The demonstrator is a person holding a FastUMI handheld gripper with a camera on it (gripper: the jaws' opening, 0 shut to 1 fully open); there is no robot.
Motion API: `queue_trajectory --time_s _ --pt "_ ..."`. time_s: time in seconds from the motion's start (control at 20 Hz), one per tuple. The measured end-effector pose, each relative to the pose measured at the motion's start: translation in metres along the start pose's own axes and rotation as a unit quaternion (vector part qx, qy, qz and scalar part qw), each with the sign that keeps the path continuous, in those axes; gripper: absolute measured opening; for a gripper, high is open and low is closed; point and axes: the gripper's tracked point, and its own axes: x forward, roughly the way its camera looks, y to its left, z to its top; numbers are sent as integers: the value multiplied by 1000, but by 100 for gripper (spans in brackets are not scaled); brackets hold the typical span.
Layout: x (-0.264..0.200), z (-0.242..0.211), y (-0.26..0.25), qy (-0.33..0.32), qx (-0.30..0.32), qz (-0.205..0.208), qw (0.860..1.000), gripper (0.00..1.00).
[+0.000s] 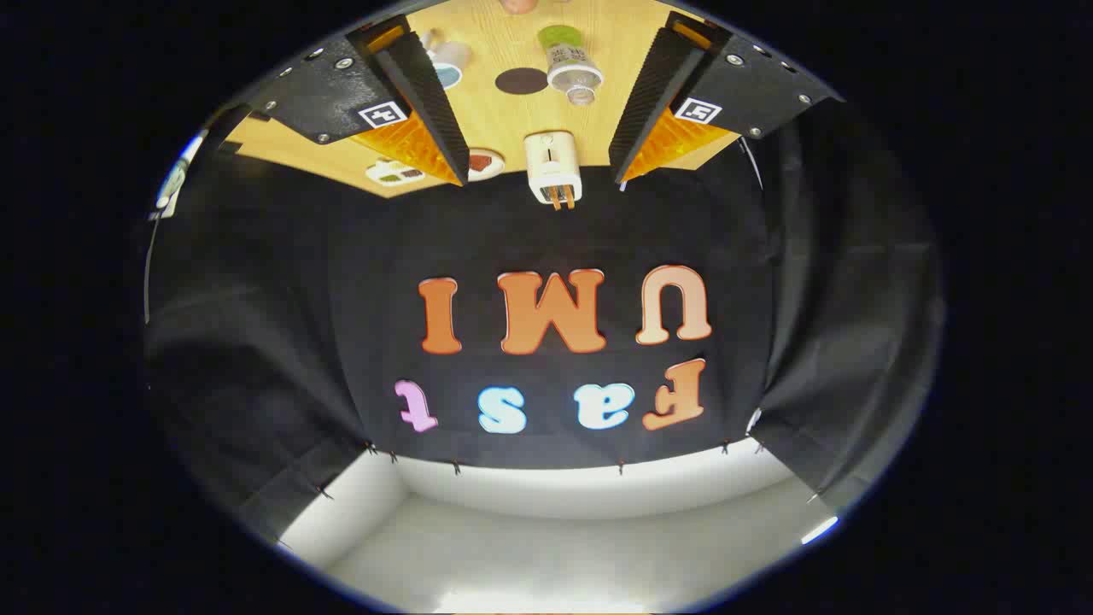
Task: Take the bottle from table, then pour the juice into the cup, finally place the bottle on the coaster
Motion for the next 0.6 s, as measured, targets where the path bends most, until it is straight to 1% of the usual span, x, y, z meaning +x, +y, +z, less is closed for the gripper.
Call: queue_trajectory --time_s 0.1,0.15,0.3,0.4,0.6 --pt "-4 -1 18 -6 -25 8 1000 98" --pt "-5 -7 31 3 -34 17 999 98" --pt "-9 -18 83 22 -47 59 997 98" --pt "-14 -25 106 27 -58 76 995 98" --pt "-17 -34 116 26 -61 75 995 98"
